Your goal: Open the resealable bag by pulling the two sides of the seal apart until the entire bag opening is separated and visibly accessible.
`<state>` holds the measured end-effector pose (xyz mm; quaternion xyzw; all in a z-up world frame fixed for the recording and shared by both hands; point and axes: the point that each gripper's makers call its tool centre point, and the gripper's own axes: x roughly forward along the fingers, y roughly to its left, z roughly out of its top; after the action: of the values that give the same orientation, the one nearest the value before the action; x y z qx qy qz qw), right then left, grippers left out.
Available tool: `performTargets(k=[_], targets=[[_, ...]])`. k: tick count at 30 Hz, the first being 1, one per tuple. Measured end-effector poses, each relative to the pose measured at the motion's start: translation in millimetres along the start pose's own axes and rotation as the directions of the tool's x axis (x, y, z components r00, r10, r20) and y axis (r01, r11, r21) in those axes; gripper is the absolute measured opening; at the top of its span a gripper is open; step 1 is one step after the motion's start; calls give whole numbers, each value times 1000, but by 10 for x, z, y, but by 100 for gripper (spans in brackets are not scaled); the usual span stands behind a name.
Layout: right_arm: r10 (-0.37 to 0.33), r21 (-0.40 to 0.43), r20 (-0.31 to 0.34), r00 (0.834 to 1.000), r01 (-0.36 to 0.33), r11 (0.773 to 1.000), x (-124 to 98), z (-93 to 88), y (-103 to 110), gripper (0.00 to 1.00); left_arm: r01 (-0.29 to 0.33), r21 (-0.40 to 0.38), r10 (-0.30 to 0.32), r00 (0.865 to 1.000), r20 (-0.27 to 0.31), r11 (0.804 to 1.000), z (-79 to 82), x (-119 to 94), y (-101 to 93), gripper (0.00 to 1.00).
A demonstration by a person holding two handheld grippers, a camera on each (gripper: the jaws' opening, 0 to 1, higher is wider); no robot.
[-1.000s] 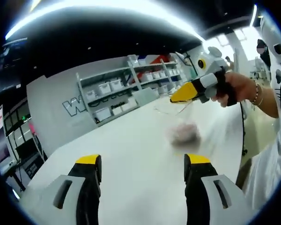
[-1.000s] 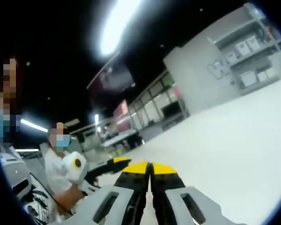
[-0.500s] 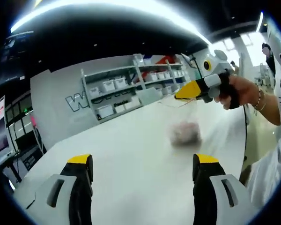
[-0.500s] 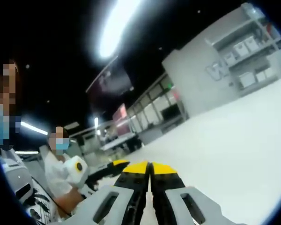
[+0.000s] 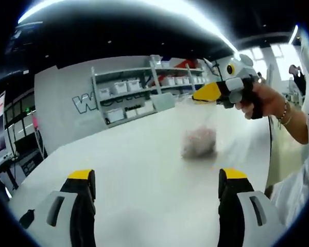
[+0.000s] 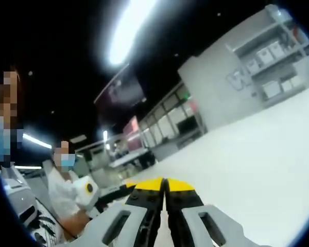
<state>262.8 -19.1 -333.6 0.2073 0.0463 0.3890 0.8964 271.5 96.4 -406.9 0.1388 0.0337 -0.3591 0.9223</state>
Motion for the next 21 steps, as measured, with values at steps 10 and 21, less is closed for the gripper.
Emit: performTargets(k=[10, 21], targets=[[5, 3, 23, 1000, -5, 1000, 26, 69, 0, 0, 27, -20, -28, 999, -25, 999, -74, 34, -36, 99], [6, -23, 24, 1000, -5, 1000, 42, 61, 3, 0, 10, -26, -11, 1000, -11, 1000, -62, 7, 30, 100]])
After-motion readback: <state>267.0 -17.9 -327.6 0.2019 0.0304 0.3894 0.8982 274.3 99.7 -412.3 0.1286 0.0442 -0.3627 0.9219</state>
